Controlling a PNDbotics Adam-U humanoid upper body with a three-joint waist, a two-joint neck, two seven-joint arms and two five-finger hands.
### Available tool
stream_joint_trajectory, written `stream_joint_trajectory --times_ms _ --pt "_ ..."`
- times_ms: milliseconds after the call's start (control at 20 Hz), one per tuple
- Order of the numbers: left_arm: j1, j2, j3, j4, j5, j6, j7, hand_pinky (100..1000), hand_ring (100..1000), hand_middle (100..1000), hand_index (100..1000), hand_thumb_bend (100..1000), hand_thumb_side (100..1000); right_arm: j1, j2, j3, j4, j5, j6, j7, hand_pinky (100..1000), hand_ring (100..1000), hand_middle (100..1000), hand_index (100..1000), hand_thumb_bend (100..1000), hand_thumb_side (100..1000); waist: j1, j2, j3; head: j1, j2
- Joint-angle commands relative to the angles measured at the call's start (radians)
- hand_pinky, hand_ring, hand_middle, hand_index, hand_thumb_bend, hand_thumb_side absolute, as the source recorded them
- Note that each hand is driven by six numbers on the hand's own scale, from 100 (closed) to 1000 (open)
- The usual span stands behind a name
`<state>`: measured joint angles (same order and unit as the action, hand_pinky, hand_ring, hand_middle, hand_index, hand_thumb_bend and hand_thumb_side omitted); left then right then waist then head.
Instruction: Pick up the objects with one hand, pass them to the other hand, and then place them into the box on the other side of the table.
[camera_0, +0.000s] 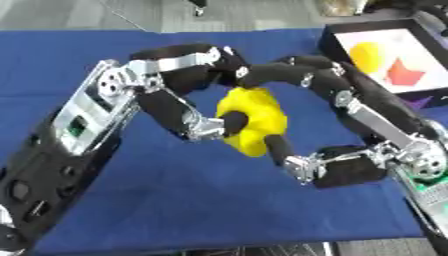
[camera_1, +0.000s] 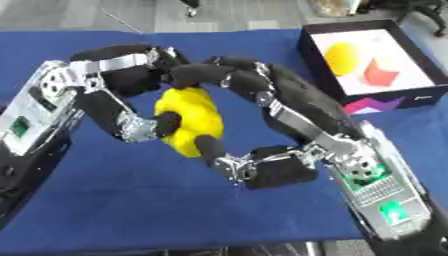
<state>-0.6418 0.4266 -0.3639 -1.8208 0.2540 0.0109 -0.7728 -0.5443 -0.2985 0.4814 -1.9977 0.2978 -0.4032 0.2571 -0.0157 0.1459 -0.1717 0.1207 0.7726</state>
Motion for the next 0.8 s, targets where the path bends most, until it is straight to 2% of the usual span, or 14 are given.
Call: stream_joint_trajectory --times_ms 50,800 --pt "-0.034 0.006 -0.006 -0.043 0.015 0.005 -0.001 789 523 433 557 152 267 -0.002 -0.018 0.009 -0.002 0.021 -0.003 0.000 775 771 738 905 100 100 0.000 -0.020 0.000 -0.005 -0.003" --pt "-0.059 0.006 -0.017 -0.063 0.043 0.025 -0.004 788 524 434 559 148 268 0.002 -0.017 0.026 0.025 0.068 0.049 -0.084 625 650 539 718 100 100 -0.002 -0.023 0.004 -0.012 -0.003"
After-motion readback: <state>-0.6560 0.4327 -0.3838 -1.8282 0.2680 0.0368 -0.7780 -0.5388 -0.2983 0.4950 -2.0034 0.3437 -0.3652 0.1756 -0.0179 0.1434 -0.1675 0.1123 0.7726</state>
